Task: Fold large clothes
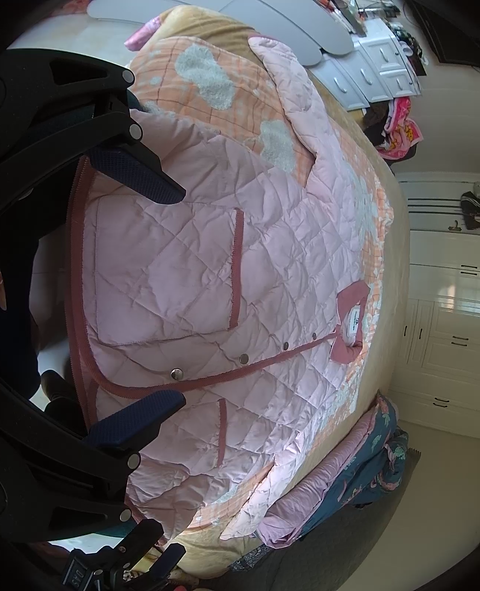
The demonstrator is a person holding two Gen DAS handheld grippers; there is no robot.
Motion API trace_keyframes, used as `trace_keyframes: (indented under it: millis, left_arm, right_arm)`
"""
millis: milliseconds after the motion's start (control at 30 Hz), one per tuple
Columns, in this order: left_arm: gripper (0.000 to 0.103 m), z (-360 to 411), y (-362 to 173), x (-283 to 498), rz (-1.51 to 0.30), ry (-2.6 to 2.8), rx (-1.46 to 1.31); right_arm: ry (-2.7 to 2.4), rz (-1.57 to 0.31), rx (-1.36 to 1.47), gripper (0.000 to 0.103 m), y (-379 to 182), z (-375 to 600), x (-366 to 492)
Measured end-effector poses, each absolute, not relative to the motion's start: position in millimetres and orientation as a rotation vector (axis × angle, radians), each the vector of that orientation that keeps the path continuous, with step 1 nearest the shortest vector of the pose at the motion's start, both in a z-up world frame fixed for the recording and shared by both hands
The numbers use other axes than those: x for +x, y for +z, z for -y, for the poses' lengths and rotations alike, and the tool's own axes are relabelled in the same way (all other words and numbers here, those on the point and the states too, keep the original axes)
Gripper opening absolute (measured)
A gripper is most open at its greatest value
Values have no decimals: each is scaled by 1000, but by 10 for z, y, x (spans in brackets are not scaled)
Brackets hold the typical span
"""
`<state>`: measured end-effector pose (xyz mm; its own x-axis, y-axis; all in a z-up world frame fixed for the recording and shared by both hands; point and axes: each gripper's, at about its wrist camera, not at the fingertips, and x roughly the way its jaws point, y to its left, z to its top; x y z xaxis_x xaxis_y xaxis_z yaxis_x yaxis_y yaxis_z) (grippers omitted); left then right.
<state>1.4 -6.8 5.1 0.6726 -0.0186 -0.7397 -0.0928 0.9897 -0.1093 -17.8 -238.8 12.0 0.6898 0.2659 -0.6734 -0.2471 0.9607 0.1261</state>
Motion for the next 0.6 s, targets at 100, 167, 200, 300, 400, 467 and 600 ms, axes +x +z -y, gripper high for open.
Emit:
trace_keyframes:
  millis: [100, 167, 200, 300, 400, 467, 600]
  left_arm:
    - [95, 77, 49, 23, -833, 42, -144]
    - [95, 59, 55, 8, -831, 45, -142]
    - [95, 63, 53, 12, -831, 46, -142]
    - [94, 78, 57, 45, -832, 44, -141]
    - [95, 82, 57, 85, -839, 41, -139]
    - [95, 97, 55, 123, -842, 41, -137]
    - [95, 34, 66, 220, -850, 41, -144]
  right_arm:
    - [286, -758, 25, 99, 119, 2385, -182]
    - [286, -758, 27, 99, 118, 2384, -181]
    - [286, -760, 28, 99, 119, 2381, -174]
    - [286, -756, 29, 99, 141, 2387, -167]
    - [286, -757, 27, 99, 166, 2374, -128]
    - [283, -760, 28, 99, 170, 2370, -89]
    - [282, -760, 28, 99, 200, 2365, 29]
